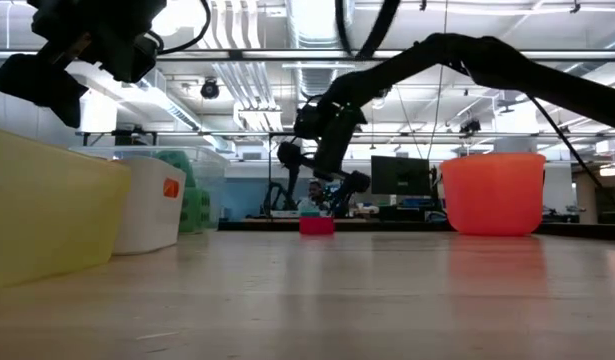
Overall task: Pick & Place Toys
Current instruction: Put the red game piece into the white bin
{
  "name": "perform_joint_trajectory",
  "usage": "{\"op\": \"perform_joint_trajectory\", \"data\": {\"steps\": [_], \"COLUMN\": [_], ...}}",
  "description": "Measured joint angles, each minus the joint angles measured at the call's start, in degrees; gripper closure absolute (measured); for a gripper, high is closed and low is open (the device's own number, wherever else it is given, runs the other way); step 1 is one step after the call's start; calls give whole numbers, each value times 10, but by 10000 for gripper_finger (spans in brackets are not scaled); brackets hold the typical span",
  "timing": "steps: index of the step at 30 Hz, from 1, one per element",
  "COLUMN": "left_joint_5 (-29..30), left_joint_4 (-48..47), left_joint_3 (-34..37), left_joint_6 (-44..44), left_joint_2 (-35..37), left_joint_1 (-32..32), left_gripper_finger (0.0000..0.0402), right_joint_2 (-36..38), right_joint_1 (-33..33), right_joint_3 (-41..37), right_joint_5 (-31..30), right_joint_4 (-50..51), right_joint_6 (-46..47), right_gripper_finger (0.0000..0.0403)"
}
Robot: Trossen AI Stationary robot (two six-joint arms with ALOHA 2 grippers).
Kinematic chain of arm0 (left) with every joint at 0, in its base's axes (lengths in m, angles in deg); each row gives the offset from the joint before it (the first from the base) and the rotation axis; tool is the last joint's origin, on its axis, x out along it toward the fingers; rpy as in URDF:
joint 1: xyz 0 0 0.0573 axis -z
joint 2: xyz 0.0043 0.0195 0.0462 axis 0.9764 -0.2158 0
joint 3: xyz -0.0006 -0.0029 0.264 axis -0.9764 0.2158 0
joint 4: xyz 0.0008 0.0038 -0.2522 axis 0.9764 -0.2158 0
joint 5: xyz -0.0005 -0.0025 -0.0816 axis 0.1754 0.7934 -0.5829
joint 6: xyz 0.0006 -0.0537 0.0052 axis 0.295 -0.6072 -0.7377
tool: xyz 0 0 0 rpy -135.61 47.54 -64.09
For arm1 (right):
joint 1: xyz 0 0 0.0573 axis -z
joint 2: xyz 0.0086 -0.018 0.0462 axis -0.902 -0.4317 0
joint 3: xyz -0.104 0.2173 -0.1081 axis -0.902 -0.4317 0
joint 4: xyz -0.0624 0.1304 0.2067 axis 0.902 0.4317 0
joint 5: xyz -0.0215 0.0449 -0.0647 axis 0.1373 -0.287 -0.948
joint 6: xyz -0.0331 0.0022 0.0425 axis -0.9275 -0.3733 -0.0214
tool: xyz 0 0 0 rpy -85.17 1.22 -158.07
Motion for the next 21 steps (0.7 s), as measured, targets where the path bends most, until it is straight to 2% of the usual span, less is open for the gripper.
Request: {"op": "perform_joint_trajectory", "data": {"steps": [8, 14, 21], "left_joint_5": [0, 3, 1], "left_joint_4": [0, 0, 30], "left_joint_3": [0, 0, 0], "left_joint_6": [13, 15, 6], "left_joint_2": [0, 0, 0], "left_joint_1": [0, 0, 0], "left_gripper_finger": [63, 63, 63], "right_joint_2": [26, 27, 24], "right_joint_1": [-33, -52, -21], "right_joint_3": [14, 21, 14], "right_joint_5": [-30, -34, -36], "right_joint_4": [155, 125, 71], "right_joint_6": [-86, -116, -95], "right_gripper_finger": [14, 14, 14]}}
